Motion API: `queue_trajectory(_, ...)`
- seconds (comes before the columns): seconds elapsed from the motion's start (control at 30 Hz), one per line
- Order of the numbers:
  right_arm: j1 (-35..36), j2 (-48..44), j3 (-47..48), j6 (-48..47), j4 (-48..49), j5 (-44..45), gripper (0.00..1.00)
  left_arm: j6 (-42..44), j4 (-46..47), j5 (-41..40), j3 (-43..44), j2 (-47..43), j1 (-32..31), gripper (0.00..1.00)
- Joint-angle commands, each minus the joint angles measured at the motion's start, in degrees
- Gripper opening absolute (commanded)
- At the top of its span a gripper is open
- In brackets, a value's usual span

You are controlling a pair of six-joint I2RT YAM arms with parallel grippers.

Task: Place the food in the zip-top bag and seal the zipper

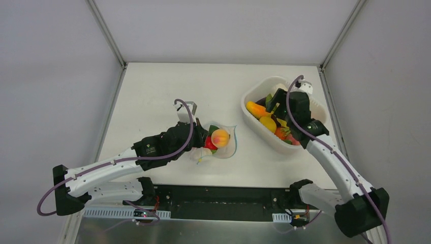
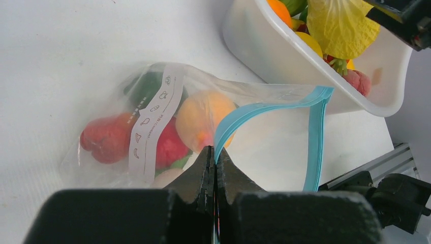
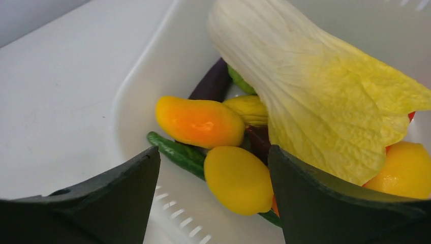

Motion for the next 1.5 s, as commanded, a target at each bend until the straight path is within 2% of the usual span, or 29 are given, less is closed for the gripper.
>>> queue_trajectory(0.0, -11.36, 6.73, 3.76, 0.46, -2.30, -24.70, 0.80, -0.10, -0.45, -1.77, -0.10, -1.06, -0.04, 0.00)
queue_trajectory(0.1, -13.22, 12.43, 6.29, -3.92, -4.66, -31.69, 0.83, 0.09, -0.45, -1.57, 0.00, -1.13, -0.04, 0.00)
queue_trajectory(0.3, -13.19, 16.79, 6.94, -11.43, -5.69, -36.29, 0.94, 0.15, -0.47, -2.68, -0.45, -1.33, -0.04, 0.00)
queue_trajectory(0.4, -13.22, 18.46, 7.36, -11.93, -5.37, -35.87, 0.96, 0.60, -0.26, -1.59, -0.33, -1.75, -0.04, 0.00)
queue_trajectory(0.6, -13.20, 22.96, 9.07, -13.05, -7.34, -42.96, 0.97, 0.71, 2.16, -0.93, -2.51, -3.99, -0.04, 0.00)
queue_trajectory(0.8, -13.10, 27.36, 9.18, -10.89, -8.28, -30.47, 0.98, 0.24, 0.99, -1.71, -3.12, -5.31, -0.06, 0.00)
queue_trajectory(0.9, -13.14, 28.68, 9.38, -10.36, -7.05, -29.47, 0.98, 0.28, 1.29, -1.90, -3.15, -5.48, -0.04, 0.00)
queue_trajectory(1.0, -13.17, 29.46, 9.56, -9.35, -6.25, -28.72, 0.88, 0.28, 0.95, -2.05, -2.86, -5.08, -0.04, 0.00)
queue_trajectory(1.3, -13.16, 24.56, 6.82, -5.64, -1.59, -29.08, 0.39, 0.19, 0.52, -2.10, -2.62, -4.66, -0.04, 0.00)
queue_trajectory(1.47, -13.14, 18.96, 5.36, -5.00, -0.82, -29.16, 0.24, 0.13, 0.60, -2.25, -2.84, -4.63, -0.04, 0.00)
